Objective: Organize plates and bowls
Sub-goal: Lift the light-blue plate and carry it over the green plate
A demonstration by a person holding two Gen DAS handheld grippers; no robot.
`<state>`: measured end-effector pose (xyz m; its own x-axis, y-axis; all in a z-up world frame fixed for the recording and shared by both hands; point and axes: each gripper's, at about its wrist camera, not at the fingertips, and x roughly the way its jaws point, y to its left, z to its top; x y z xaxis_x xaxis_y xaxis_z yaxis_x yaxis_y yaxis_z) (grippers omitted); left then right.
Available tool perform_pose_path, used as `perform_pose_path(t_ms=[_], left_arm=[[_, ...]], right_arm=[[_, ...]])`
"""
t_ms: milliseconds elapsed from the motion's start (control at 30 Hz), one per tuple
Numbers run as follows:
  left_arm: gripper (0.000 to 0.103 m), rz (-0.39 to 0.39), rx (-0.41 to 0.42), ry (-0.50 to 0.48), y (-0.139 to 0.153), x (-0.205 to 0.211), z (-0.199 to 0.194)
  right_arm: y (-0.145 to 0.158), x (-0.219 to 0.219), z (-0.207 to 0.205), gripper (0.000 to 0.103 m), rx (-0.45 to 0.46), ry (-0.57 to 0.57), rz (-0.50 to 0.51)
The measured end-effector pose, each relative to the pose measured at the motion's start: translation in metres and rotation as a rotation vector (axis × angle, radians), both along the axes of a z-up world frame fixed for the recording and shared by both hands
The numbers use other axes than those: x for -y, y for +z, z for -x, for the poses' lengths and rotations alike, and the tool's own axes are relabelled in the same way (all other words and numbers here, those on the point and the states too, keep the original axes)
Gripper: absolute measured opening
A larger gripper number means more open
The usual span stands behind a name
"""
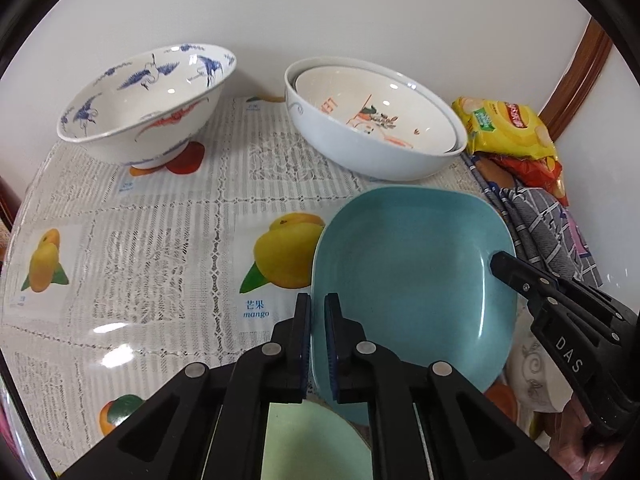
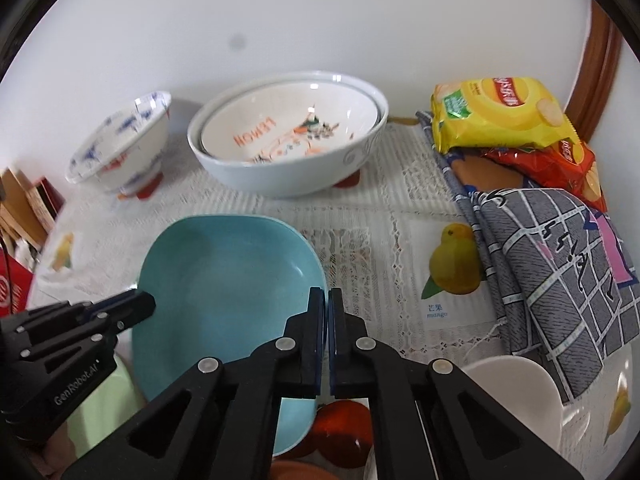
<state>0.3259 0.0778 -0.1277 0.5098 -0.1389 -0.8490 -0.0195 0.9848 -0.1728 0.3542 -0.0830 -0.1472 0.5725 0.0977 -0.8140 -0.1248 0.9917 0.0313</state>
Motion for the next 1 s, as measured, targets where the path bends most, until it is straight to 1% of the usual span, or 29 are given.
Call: perform_pose_path(t_ms=[267,367,667,767,1000], left_arm=[[0.007,-0.006,0.046,0.015,0.035,-0.002,0.027],[0.006,0.009,0.060,0.021,0.048,-0.003,0.039],[0.006,0.000,0.120,0.024,0.086,0.004,0.080],[0.006,0.000,0.129,0.022,0.094,0.007,0.094],[0.006,-0.012,0.149,0.013,0.106,0.016,0.124]], right_arm=[[0.032,0.005,0.029,0.002,0.043,-0.020,-0.049],[0.042,0.009,0.042,0.002,0.053,-0.029,-0.076],[0.081,0.017,0.089,0.003,0.106,-0.040,-0.124],[0.091,0.020,0.106,0.003,0.120,-0.045,-0.136],[0.103,0.029,0.137,0.003,0.140,-0.057,-0.154]])
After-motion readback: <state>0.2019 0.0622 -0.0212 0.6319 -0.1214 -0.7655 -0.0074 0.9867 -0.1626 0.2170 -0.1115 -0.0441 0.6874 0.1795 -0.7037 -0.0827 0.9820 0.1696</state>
